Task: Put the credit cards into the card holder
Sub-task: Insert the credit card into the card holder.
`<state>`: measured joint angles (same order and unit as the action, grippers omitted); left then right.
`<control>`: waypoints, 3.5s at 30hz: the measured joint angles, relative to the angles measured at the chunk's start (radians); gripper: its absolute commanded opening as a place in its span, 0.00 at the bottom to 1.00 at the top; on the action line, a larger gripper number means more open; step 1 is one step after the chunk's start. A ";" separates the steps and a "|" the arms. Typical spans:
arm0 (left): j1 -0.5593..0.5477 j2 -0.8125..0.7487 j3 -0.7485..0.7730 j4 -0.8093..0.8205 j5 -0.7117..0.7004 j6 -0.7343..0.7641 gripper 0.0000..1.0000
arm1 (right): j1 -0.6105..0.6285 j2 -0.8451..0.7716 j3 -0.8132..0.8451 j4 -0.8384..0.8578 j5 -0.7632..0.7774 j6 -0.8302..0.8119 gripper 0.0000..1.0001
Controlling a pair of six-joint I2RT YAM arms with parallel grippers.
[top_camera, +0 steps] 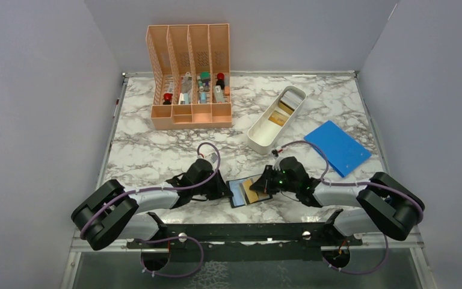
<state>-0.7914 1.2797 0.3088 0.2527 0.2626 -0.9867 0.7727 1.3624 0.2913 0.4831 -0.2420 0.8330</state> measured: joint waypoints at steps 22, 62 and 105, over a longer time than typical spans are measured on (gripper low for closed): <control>0.000 -0.004 0.000 0.000 0.003 0.000 0.12 | 0.005 0.019 -0.004 0.090 0.078 -0.084 0.01; 0.000 -0.004 0.000 -0.001 0.018 -0.002 0.17 | 0.006 -0.060 0.047 -0.134 0.043 -0.098 0.47; -0.052 0.048 0.031 0.012 0.024 -0.006 0.07 | 0.009 0.093 0.052 0.054 -0.135 -0.070 0.43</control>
<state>-0.8433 1.3273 0.3401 0.2646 0.2871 -0.9924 0.7818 1.4551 0.3431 0.5373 -0.3767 0.7628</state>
